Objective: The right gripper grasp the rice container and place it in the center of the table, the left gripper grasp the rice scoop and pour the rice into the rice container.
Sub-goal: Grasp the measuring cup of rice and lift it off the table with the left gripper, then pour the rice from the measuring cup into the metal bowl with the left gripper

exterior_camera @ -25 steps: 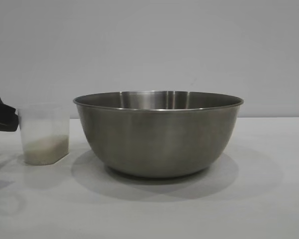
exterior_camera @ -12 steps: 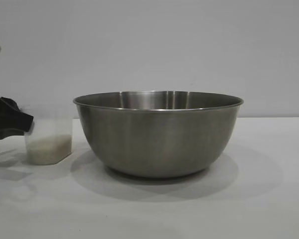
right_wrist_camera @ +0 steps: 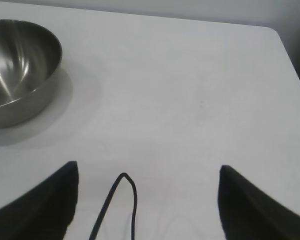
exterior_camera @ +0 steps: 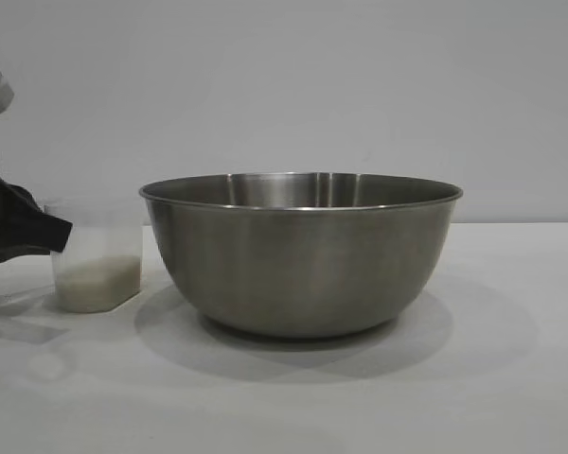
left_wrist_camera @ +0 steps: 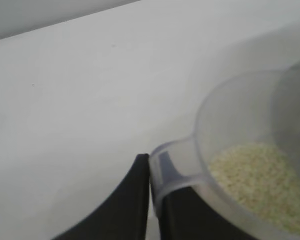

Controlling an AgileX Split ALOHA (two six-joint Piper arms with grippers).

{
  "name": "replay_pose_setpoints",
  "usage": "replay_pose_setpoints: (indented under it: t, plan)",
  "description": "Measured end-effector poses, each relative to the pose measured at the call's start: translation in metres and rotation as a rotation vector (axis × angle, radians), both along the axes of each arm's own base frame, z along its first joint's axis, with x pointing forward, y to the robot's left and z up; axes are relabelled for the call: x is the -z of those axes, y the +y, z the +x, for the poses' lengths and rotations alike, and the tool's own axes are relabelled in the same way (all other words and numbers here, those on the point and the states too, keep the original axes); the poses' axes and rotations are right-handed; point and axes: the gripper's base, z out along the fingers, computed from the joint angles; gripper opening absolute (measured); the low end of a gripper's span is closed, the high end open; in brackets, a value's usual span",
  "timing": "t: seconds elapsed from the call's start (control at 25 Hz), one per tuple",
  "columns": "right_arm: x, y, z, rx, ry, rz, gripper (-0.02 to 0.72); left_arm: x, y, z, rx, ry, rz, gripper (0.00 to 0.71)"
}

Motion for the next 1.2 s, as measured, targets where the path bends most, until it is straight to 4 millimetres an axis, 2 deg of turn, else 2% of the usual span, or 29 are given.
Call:
replay_pose_setpoints:
  t: [0.16,0.32,0.68,0.96,1.2]
  plan:
    - [0.0,0.0,0.0,0.0,0.0,-0.001,0.542,-0.031,-0.004,0.006,0.042,-0.139,0.055,0.0]
    - [0.0,0.0,0.0,0.001,0.0,-0.002,0.542,-0.061,-0.016,0.013,0.163,-0.291,0.138,0.0]
    - [0.0,0.0,0.0,0.001,0.0,-0.002,0.542,-0.105,-0.045,0.037,0.408,-0.551,0.263,0.0]
    - [0.0,0.0,0.0,0.001,0.0,-0.002,0.542,-0.123,-0.061,0.041,0.58,-0.706,0.395,0.0]
    - [0.0,0.0,0.0,0.001,0.0,-0.002,0.542,-0.116,-0.067,0.037,0.684,-0.789,0.579,0.0]
